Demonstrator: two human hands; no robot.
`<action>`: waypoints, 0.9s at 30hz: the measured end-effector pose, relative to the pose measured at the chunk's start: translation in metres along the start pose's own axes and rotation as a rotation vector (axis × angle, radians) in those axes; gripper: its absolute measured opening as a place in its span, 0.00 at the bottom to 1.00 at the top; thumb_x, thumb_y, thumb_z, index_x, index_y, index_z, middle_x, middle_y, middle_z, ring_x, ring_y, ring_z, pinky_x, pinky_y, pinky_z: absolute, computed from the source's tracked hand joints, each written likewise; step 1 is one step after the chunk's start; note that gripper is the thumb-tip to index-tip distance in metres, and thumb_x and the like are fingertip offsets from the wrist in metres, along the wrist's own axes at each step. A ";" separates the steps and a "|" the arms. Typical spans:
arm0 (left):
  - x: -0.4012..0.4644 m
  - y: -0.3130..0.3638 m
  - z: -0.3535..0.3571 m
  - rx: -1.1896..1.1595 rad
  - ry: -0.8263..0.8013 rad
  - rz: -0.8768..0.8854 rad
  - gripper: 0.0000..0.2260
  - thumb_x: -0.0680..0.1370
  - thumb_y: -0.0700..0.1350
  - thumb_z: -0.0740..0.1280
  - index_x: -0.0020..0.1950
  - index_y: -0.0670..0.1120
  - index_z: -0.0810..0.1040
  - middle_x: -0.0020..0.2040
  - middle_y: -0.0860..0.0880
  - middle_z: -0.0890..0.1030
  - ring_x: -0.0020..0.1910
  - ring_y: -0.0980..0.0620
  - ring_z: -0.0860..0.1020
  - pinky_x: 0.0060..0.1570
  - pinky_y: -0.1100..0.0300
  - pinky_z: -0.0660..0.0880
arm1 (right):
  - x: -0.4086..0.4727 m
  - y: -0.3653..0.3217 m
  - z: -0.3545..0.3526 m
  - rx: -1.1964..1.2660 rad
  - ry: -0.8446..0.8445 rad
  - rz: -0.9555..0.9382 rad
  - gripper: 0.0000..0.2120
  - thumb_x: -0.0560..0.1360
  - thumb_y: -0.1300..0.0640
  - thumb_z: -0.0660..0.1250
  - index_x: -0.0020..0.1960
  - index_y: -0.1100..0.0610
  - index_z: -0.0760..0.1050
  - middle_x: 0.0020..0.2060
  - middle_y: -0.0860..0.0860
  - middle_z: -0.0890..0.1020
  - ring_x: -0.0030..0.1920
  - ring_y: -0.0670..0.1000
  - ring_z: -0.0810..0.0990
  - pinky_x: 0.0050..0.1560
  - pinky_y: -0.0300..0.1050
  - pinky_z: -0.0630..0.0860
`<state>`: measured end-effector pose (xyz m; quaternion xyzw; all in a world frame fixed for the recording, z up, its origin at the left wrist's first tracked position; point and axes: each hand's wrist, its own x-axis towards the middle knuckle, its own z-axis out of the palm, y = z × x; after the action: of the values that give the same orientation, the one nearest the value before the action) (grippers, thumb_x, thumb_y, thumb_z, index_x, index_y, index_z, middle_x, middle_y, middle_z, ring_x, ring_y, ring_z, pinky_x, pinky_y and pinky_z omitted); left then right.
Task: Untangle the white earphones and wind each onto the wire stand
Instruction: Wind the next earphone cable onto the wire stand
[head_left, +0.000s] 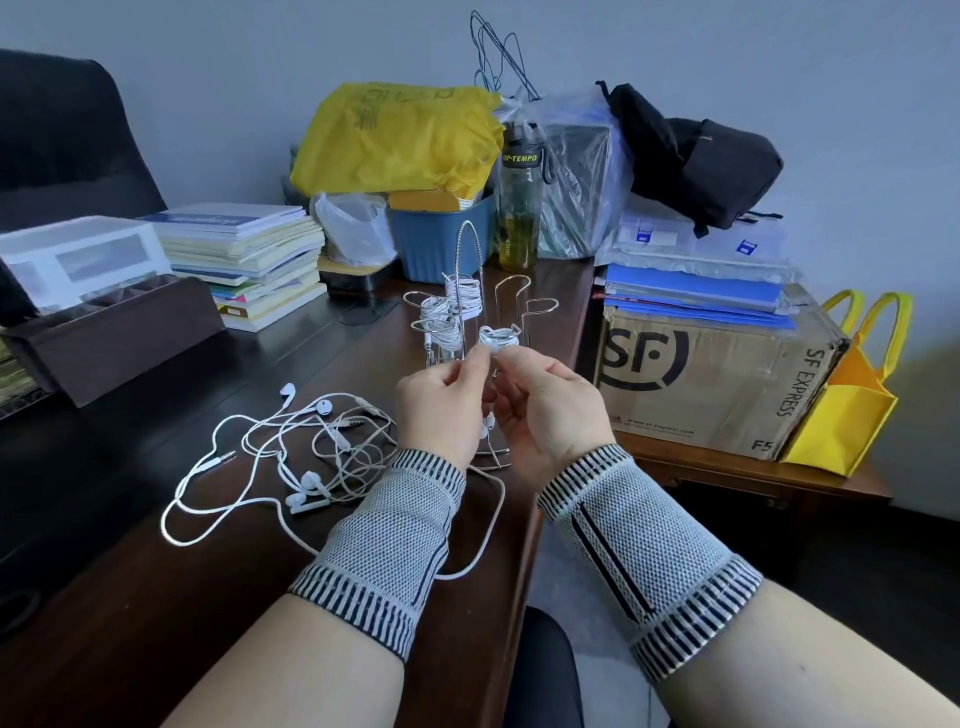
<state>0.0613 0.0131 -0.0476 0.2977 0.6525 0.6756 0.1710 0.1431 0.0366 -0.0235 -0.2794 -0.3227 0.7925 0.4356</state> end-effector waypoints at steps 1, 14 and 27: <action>0.001 -0.001 0.000 -0.003 0.003 -0.007 0.19 0.74 0.56 0.70 0.32 0.42 0.82 0.28 0.43 0.80 0.26 0.47 0.74 0.29 0.54 0.72 | 0.000 0.002 0.001 0.019 -0.009 0.002 0.04 0.74 0.67 0.69 0.41 0.61 0.76 0.26 0.52 0.79 0.24 0.46 0.75 0.24 0.36 0.72; 0.001 0.015 -0.006 0.594 -0.018 0.189 0.26 0.80 0.56 0.61 0.25 0.45 0.71 0.26 0.47 0.75 0.32 0.44 0.76 0.34 0.55 0.73 | 0.003 0.011 0.001 0.138 0.025 -0.003 0.04 0.76 0.66 0.67 0.50 0.63 0.78 0.28 0.51 0.81 0.27 0.45 0.78 0.28 0.37 0.74; 0.000 0.059 -0.006 1.047 -0.171 0.685 0.17 0.81 0.44 0.62 0.70 0.54 0.74 0.63 0.52 0.81 0.61 0.49 0.78 0.62 0.53 0.74 | 0.013 0.014 0.003 0.215 0.141 -0.066 0.08 0.72 0.66 0.71 0.51 0.65 0.81 0.29 0.52 0.80 0.29 0.48 0.77 0.36 0.42 0.74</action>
<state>0.0671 0.0031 0.0110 0.5870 0.7483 0.2568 -0.1718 0.1278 0.0414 -0.0340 -0.2752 -0.2136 0.7862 0.5104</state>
